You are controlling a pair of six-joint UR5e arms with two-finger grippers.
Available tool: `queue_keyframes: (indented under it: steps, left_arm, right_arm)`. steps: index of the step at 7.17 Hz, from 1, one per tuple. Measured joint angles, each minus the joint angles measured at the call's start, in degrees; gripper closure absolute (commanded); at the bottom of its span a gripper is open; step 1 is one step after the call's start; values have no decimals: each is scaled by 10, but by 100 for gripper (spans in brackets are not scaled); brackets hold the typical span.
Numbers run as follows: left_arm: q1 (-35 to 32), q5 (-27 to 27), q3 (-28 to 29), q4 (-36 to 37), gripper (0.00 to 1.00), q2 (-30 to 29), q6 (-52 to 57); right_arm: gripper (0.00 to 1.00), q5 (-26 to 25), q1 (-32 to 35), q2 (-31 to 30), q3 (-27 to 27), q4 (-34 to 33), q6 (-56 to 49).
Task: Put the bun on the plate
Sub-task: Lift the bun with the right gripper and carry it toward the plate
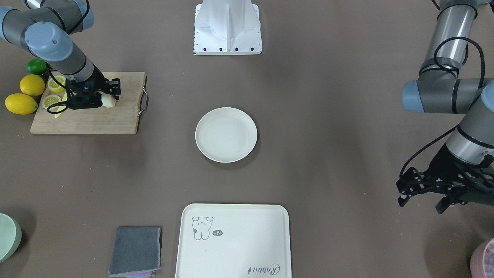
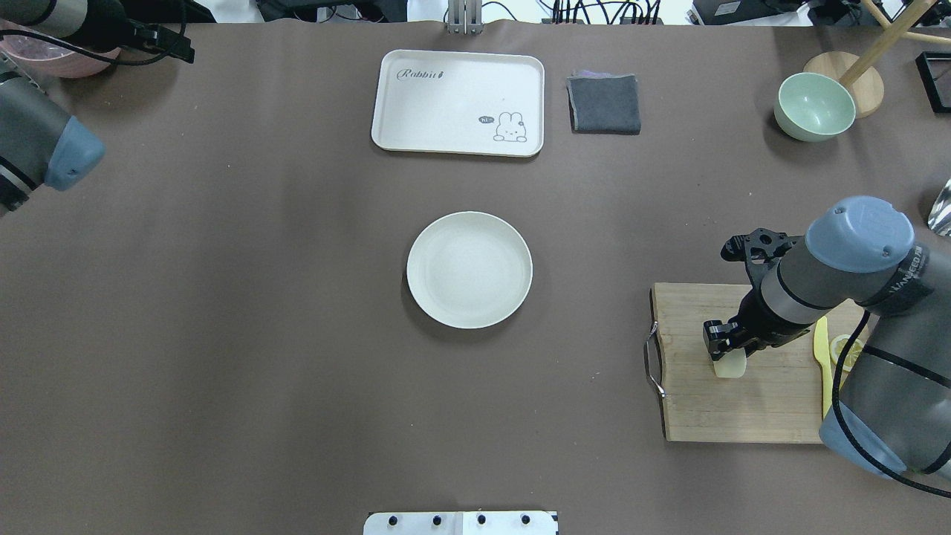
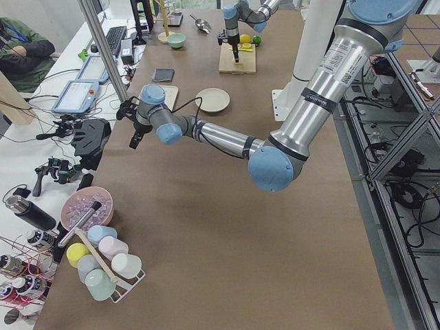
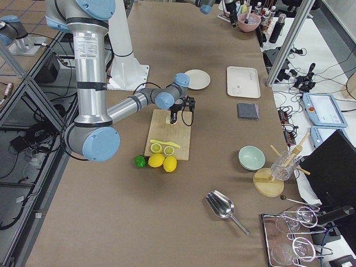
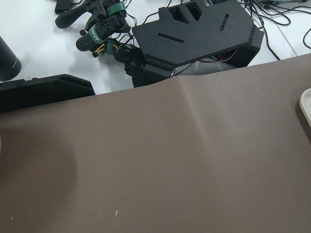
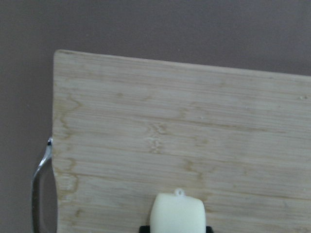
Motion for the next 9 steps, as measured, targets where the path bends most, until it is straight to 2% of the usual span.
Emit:
queue_keyframes:
  steps: [3, 4, 6, 9]
  left_arm:
    - [1, 3, -12, -1, 3, 3, -6]
    - [1, 2, -18, -1, 2, 6, -9]
    - [-3, 2, -28, 0, 2, 15, -10]
    - [-12, 1, -29, 0, 2, 19, -12]
  right_arm:
    - [100, -17, 9, 6, 15, -1, -1]
    - [100, -19, 22, 26, 19, -3, -1]
    - [100, -22, 50, 125, -8, -10, -2]
    - [100, -35, 68, 293, -96, -9, -7]
